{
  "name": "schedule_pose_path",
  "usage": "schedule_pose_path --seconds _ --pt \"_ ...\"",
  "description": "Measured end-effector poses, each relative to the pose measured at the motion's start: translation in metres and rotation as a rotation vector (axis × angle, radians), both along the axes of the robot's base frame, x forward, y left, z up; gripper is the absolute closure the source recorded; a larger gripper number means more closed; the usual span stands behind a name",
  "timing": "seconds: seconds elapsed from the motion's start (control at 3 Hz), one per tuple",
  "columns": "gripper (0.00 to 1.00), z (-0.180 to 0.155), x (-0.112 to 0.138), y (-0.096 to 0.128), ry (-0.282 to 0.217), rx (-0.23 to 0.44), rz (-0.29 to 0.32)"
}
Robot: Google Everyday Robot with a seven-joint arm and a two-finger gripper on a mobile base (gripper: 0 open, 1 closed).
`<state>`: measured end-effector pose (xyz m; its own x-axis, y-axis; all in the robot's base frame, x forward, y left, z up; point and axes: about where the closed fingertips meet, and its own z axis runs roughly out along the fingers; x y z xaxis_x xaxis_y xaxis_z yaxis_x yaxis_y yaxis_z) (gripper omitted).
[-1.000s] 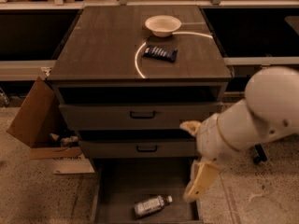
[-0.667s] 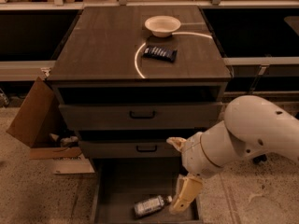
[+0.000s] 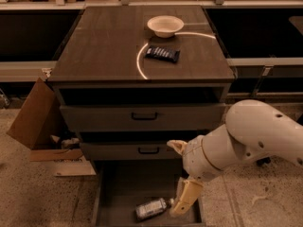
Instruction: Pick blue plastic bottle from bottom drawer and place on counter
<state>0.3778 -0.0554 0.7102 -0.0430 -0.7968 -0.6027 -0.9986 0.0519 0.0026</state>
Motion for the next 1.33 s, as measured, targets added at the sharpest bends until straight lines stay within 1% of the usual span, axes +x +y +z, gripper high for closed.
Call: schedule_pose_path --seconds 0.33,0.67,1.0,1.33 --pt "0.00 -0.052 -0.003 0.012 0.015 -0.005 0.045" --pt "0.00 -0.121 0.002 0.020 0.002 0.001 0.039" --pt "0.00 -0.189 0.016 0.031 -0.013 0.006 -0.016" --pt "0.00 -0.189 0.016 0.031 -0.012 0.006 -0.015"
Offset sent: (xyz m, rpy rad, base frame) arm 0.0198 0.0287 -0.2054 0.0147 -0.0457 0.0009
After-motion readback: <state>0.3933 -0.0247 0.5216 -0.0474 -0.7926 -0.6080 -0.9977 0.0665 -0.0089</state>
